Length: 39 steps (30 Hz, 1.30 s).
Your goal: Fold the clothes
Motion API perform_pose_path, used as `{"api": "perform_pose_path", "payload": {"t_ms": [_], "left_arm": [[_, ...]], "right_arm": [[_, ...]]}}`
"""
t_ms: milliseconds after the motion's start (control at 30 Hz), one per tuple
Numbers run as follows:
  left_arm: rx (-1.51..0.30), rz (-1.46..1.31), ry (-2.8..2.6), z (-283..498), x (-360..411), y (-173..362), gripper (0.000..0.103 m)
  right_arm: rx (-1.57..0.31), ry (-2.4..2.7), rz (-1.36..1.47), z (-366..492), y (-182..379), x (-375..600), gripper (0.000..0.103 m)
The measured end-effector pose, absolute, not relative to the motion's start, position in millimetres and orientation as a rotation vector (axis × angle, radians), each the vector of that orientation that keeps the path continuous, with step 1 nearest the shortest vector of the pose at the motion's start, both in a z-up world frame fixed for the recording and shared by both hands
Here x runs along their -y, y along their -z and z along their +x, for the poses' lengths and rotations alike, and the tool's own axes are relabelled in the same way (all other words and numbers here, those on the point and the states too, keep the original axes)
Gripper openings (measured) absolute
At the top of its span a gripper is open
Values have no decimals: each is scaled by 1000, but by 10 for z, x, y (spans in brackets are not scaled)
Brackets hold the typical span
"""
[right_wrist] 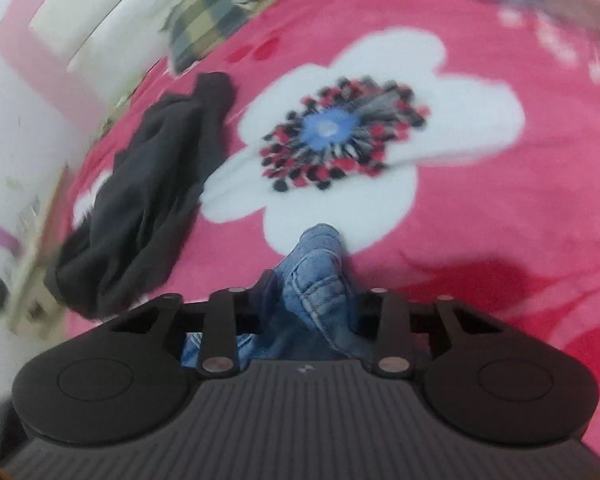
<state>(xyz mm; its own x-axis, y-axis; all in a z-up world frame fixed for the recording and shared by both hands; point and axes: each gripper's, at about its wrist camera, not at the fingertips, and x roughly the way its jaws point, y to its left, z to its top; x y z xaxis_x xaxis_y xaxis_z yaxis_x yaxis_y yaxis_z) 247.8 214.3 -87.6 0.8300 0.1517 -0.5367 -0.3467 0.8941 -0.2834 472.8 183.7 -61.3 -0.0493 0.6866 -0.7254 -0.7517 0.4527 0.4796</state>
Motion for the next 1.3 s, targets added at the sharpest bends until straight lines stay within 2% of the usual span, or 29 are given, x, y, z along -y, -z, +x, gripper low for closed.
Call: {"api": "perform_pose_path", "payload": {"t_ms": [67, 167, 233, 467, 533, 633, 767, 900, 1100, 1133, 1267, 1300], "left_arm": [[-498, -365, -288, 2435, -2111, 839, 12], [-452, -317, -316, 2384, -2038, 791, 17], [-483, -311, -326, 2433, -2032, 820, 22], [-546, -405, -313, 2507, -2193, 893, 20], [-545, -407, -313, 2506, -2207, 900, 20], [-542, -418, -310, 2502, -2231, 909, 20], [-543, -423, -309, 2503, -2226, 913, 20], [-535, -437, -301, 2483, -2245, 901, 21], [-454, -406, -300, 2371, -2193, 780, 39], [-435, -393, -301, 2352, -2172, 758, 40], [-428, -391, -247, 2376, -2119, 727, 43], [-436, -393, -226, 2393, -2106, 736, 43]], "right_arm": [[-994, -1275, -42, 4608, 485, -1716, 19], [-789, -1456, 98, 4487, 347, -1448, 15], [-761, -1443, 149, 4543, 453, -1391, 15], [-838, -1240, -8, 4740, 1092, -1612, 16], [-842, -1202, 4, 4724, 1021, -1621, 19], [-841, -1141, 26, 4706, 910, -1625, 30], [-707, -1082, 79, 4649, 550, -1355, 30], [-657, -999, 97, 4504, 239, -1035, 29], [-626, -739, 195, 4090, -283, 349, 31], [-609, -691, 208, 3995, -374, 661, 35], [-537, -452, 205, 3441, -554, 1849, 62], [-540, -387, 201, 3307, -543, 2126, 64]]}}
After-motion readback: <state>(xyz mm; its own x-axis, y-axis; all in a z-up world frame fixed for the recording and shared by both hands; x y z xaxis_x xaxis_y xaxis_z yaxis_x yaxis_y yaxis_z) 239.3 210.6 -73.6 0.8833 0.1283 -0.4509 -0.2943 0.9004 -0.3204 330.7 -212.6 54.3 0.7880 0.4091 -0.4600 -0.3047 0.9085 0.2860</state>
